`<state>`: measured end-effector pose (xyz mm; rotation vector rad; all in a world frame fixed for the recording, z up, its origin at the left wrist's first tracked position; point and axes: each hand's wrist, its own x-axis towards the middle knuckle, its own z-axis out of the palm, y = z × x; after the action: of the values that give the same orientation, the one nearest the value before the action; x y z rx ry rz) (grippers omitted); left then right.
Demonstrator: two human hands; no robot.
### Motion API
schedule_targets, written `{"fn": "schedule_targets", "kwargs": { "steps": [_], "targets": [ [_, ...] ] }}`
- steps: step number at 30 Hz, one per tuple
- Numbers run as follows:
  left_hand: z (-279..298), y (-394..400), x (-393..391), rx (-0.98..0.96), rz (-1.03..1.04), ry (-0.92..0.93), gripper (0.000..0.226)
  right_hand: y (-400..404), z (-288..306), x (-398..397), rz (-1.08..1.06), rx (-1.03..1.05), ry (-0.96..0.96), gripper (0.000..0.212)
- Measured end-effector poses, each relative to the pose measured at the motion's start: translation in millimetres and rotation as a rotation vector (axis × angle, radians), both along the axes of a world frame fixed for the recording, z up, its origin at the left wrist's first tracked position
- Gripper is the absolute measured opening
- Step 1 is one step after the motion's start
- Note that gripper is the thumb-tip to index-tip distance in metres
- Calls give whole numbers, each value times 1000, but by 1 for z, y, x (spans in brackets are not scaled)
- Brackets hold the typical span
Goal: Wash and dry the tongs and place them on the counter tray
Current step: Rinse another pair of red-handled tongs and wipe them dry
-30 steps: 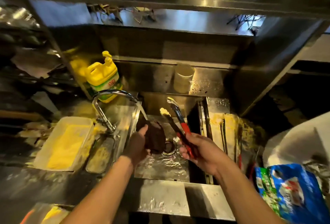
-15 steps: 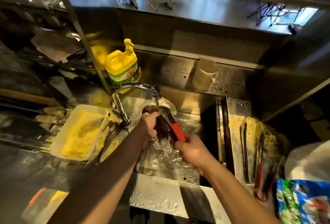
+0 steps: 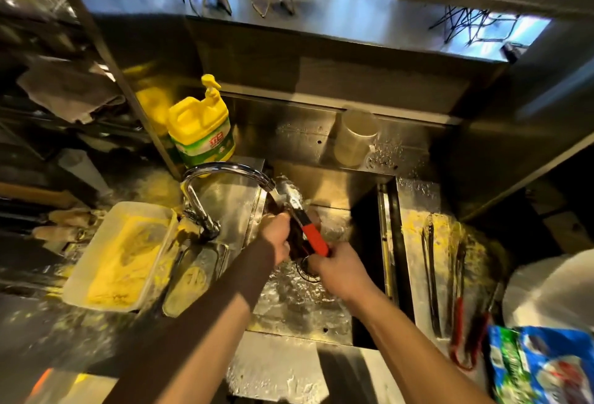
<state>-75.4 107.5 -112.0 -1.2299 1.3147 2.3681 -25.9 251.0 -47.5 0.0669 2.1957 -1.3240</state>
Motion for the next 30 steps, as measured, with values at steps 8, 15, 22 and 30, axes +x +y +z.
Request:
{"fn": "schedule_targets", "kwargs": {
  "steps": [8, 15, 22, 30],
  "targets": [
    [-11, 4, 0, -13, 8, -49, 18, 1, 0, -2, -2, 38, -42, 11],
    [-19, -31, 3, -92, 185, -24, 35, 57, 10, 6, -50, -17, -127, 32],
    [-13, -26, 25, 169, 53, 97, 28, 41, 9, -1, 146, 303, 150, 38],
    [-11, -27, 28, 244, 79, 149, 22, 29, 2, 1, 107, 72, -81, 27]
  ]
}}
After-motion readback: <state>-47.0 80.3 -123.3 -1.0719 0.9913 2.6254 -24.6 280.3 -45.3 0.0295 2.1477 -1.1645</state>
